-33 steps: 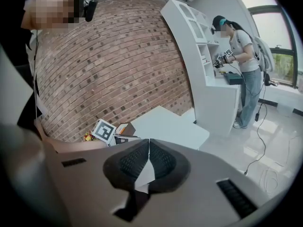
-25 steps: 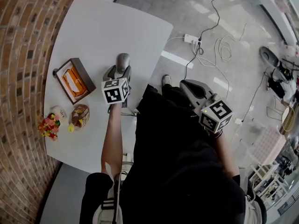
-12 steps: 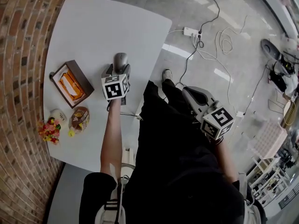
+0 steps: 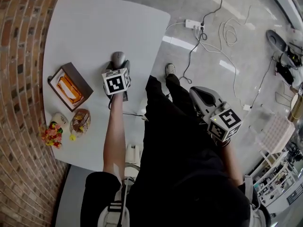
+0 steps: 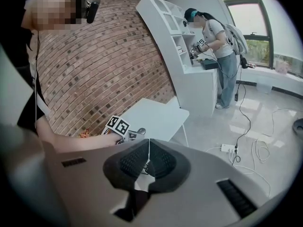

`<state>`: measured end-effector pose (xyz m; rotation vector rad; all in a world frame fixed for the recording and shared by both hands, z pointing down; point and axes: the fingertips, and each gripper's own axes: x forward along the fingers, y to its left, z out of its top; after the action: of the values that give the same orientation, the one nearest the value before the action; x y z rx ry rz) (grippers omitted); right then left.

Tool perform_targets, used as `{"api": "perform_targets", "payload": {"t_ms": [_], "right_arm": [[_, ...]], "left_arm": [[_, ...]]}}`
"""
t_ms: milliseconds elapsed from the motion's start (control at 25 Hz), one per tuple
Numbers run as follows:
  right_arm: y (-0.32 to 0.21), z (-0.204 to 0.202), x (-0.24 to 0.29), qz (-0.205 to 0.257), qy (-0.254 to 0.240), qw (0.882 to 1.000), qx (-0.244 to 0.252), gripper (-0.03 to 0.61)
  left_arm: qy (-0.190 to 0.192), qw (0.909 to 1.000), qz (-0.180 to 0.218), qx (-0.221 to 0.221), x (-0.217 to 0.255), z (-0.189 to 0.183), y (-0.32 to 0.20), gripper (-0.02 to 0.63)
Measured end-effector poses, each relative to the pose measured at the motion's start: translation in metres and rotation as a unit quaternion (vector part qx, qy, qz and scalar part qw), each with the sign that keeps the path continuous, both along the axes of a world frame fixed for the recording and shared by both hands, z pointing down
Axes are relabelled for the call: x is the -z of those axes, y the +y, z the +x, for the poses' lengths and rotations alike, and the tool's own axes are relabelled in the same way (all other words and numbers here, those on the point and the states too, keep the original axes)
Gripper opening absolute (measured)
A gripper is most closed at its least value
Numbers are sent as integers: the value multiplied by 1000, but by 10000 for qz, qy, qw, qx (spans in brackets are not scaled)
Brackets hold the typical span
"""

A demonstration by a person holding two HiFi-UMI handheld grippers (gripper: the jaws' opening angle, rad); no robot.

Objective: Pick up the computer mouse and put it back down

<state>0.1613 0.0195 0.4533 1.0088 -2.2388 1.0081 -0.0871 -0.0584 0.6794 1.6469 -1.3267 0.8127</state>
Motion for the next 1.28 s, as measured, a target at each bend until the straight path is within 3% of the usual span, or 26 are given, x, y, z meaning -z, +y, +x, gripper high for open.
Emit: {"api": "perform_targets", "payload": {"t_ms": [480, 1080, 1280], "right_arm": [[2, 15, -1, -38, -15, 9999, -119, 18], [12, 18, 3, 66, -27, 9999, -98, 18], [13, 15, 7, 176, -72, 9998, -60, 18]], "left_arm": [[-602, 9980, -184, -4, -8, -5, 0, 321], [-494, 9985, -173, -182, -4, -1, 4, 302], [-481, 9986, -10, -202, 8, 2, 5, 302]]}}
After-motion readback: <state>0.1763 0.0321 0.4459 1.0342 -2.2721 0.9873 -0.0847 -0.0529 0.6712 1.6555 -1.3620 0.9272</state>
